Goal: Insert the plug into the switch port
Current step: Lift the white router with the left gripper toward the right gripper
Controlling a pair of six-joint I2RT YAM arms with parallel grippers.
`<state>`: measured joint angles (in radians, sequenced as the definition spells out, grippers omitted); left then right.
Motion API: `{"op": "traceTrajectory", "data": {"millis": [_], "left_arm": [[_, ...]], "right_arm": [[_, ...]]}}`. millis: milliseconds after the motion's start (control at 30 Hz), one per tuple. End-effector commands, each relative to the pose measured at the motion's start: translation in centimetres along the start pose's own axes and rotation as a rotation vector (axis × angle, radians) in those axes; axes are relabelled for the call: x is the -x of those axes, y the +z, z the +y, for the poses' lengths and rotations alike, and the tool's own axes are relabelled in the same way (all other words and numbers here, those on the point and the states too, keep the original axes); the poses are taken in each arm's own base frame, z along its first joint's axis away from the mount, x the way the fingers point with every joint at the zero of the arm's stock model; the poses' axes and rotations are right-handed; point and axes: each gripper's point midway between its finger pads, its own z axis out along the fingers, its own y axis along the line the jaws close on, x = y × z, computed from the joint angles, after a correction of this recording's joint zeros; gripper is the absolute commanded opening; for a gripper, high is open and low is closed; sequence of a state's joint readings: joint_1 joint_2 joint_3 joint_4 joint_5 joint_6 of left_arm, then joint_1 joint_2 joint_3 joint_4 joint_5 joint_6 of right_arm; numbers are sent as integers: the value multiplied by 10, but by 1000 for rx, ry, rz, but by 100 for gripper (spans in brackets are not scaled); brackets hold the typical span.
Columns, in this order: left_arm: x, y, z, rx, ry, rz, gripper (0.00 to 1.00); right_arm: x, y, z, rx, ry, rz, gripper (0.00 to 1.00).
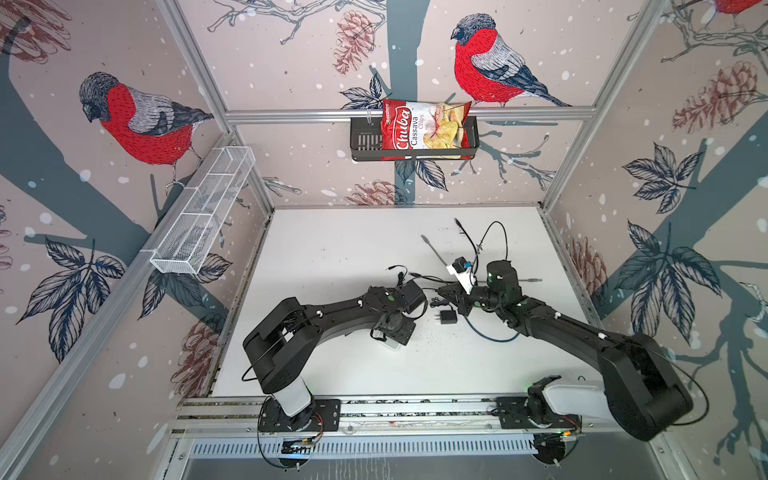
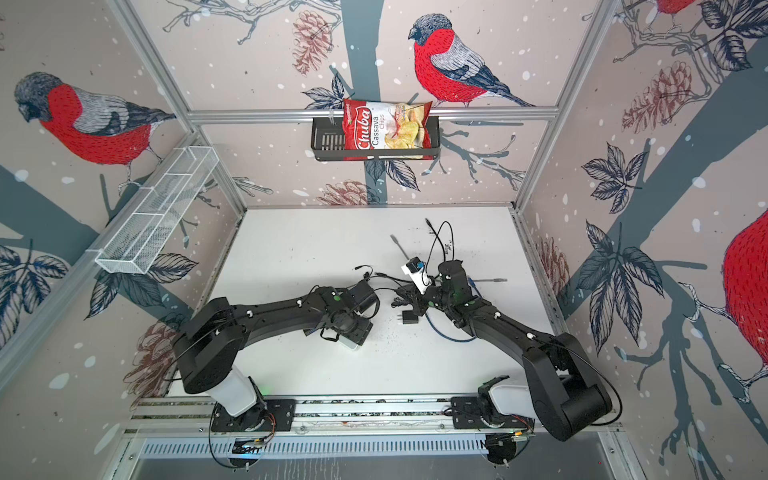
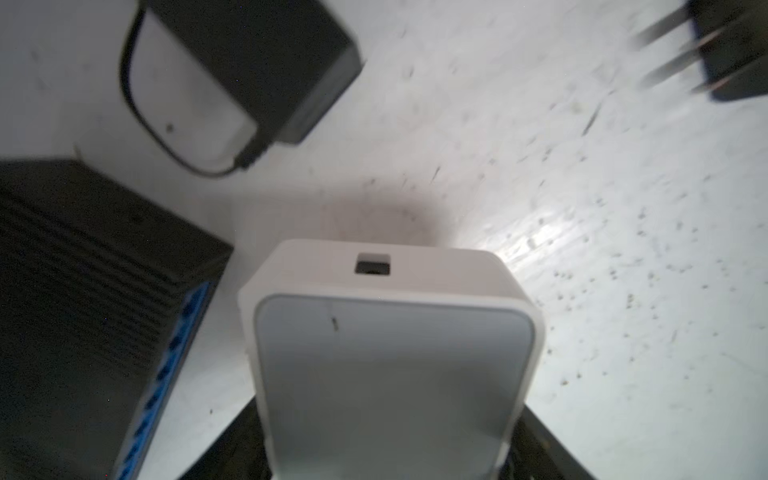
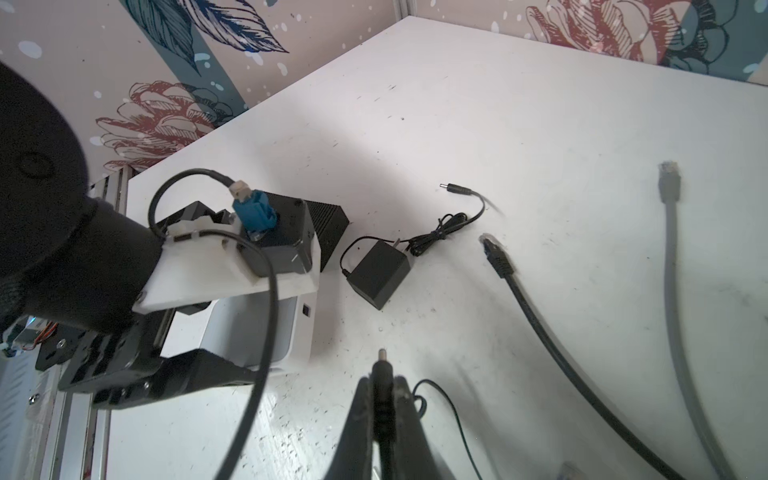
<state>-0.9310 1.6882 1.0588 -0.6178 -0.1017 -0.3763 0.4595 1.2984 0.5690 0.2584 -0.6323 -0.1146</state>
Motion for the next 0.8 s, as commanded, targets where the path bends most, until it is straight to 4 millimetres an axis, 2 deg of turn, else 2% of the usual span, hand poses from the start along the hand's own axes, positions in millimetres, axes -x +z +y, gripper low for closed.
{"op": "traceTrajectory", "data": {"millis": [0,233,267,500,767], "left_arm": [[25,-1,-2,47,133,-82,49],[70,-13,-6,91,268,-270,48],[75,-16,-7,92,290,-301,48],[111,-47,-15,115,450,-555,48],[119,-71,-25,126,642,-733,48]], "right_arm": [[7,-5,-12,-47,49,-18,5],[6,-21,-35,-128,141,-37,5],[12,-27,-34,-137,133,-58,5],[20,-41,-31,-160,124,-95,5],[24,-43,-17,-91,123,-88,5]]}}
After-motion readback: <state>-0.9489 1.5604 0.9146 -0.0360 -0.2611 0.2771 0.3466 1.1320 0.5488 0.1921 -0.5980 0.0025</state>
